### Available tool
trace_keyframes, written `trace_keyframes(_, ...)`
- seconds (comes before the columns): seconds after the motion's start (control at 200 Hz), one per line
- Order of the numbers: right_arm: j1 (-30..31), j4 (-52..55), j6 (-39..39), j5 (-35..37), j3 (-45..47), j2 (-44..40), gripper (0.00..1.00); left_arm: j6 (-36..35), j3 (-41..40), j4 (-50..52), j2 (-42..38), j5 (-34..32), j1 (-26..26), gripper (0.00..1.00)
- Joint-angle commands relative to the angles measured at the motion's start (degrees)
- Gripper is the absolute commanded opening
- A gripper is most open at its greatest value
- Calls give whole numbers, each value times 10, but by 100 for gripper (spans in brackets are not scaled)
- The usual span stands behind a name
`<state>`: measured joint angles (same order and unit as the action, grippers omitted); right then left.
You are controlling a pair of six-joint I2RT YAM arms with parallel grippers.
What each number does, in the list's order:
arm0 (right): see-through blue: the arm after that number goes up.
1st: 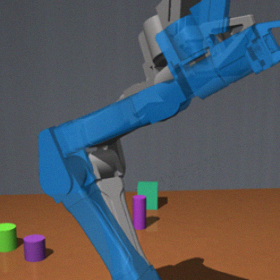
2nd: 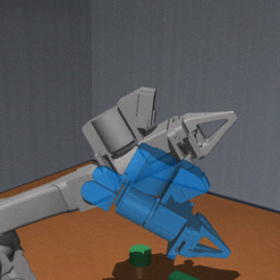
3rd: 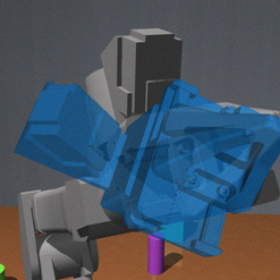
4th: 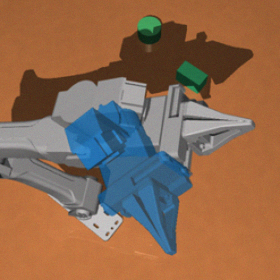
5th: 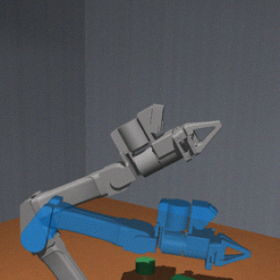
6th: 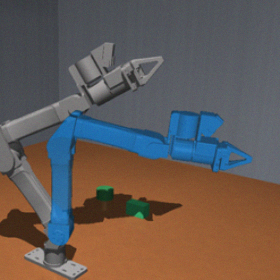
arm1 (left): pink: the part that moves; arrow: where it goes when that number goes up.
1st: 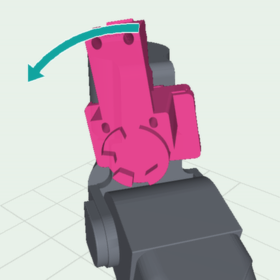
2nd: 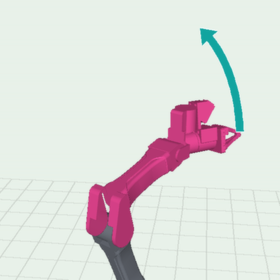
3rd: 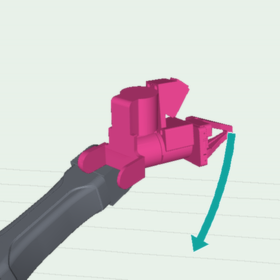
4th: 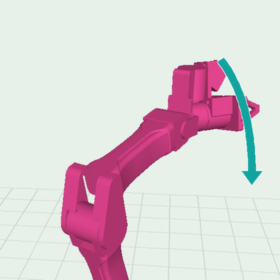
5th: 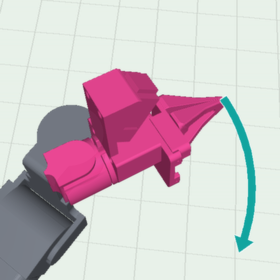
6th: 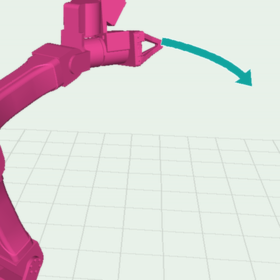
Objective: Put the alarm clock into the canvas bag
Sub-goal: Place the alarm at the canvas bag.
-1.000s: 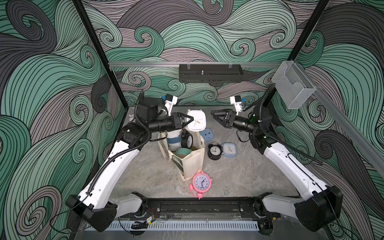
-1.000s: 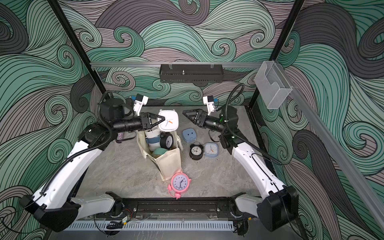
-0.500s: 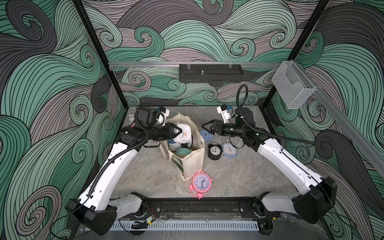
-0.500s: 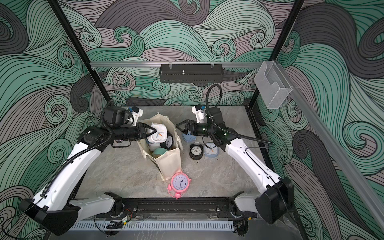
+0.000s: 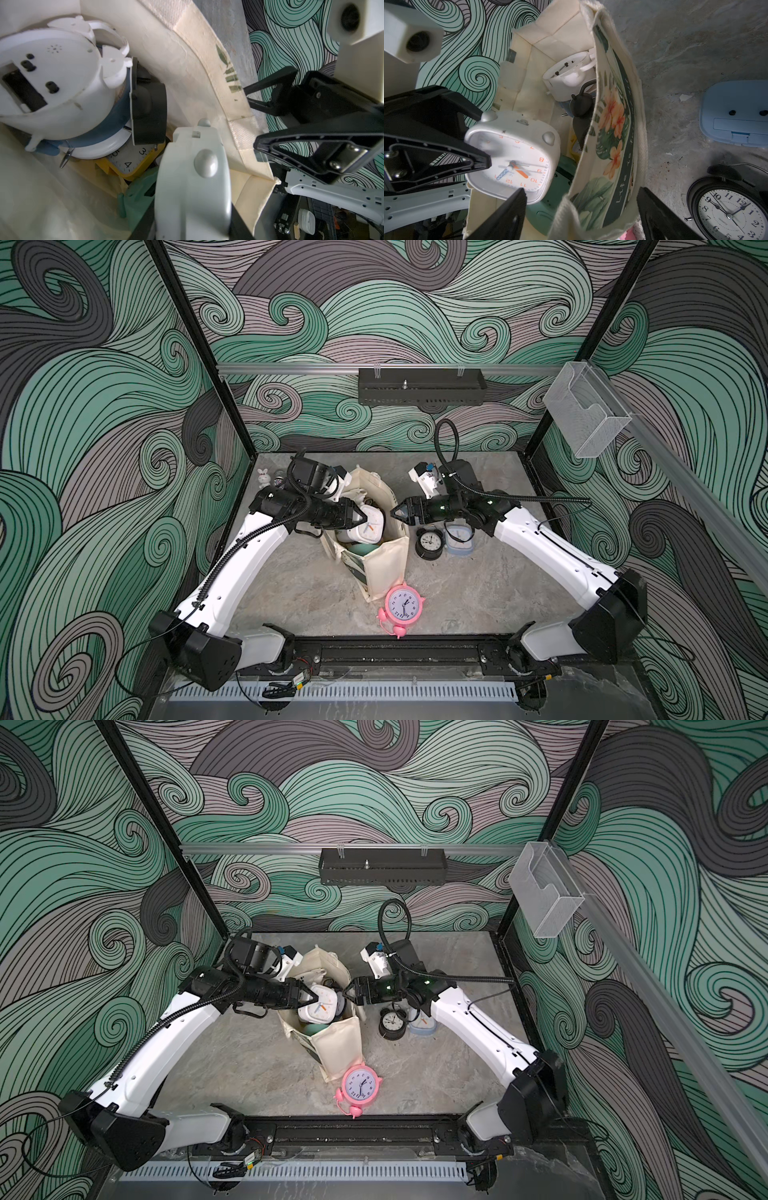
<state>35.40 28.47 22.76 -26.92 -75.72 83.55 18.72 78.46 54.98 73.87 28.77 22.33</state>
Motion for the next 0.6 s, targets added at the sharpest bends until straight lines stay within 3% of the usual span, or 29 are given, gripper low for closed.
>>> trace_keyframes(0.0, 4, 6, -12, 14, -11, 0, 83, -33, -17, 46, 13, 23, 8, 14)
trace_keyframes(0.105, 5, 4, -7, 16, -13, 6, 83, -31, -23, 25, 23, 53, 10, 19)
trace_keyframes(0.225, 6, 6, -8, 19, -14, 10, 83, -34, -10, 25, 32, 48, 10, 33)
trace_keyframes(0.49, 7, 5, -17, 43, 5, -17, 88, -42, 29, 14, 22, 26, 12, 76)
trace_keyframes(0.595, 3, 5, -22, 58, 22, -45, 92, -46, 46, 18, 21, 14, 12, 85)
